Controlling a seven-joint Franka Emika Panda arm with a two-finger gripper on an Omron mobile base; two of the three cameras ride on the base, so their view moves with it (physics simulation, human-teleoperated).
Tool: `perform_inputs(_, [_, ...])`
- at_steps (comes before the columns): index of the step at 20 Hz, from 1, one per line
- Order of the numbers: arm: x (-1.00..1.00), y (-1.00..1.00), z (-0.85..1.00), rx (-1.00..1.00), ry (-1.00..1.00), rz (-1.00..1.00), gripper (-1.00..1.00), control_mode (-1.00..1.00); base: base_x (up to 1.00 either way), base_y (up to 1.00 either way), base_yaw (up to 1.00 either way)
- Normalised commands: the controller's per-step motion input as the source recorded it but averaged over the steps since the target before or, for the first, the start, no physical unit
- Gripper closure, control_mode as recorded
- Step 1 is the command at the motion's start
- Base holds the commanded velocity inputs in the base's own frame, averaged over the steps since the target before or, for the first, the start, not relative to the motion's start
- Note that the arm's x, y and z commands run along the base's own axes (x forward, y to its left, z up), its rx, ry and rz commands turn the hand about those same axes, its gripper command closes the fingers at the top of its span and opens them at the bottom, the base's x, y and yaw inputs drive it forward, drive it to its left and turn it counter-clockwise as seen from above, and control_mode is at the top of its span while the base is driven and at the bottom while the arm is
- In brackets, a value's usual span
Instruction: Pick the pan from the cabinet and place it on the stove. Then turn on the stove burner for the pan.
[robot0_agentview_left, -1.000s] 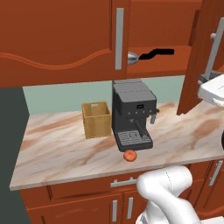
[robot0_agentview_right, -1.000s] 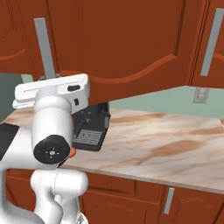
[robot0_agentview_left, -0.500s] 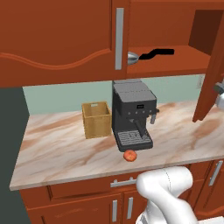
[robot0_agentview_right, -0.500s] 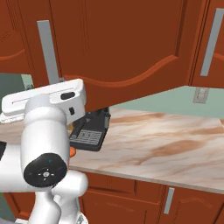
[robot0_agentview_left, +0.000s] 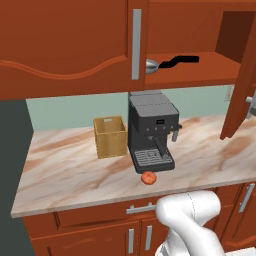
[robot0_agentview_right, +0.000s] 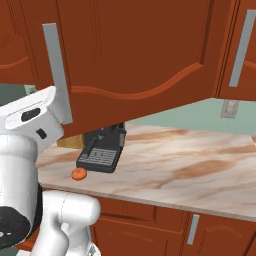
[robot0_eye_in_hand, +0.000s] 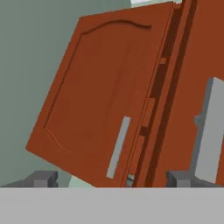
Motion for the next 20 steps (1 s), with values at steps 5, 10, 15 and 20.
perform_inputs(5, [-0.44,0.53,0.0,-0.2,-0.03,-0.15,-1.0,-1.0,0.0,0.0,0.0])
perform_inputs(10, [-0.07,0.67,-0.11,-0.25,0.05,-0.25,-1.0,-1.0,0.0,0.0,0.0])
perform_inputs(15, [0.19,0.68,-0.21,-0.25,0.15,-0.32,-1.0,-1.0,0.0,0.0,0.0])
perform_inputs(20, [0.48,0.56,-0.23,-0.24,0.16,-0.34,-1.0,-1.0,0.0,0.0,0.0])
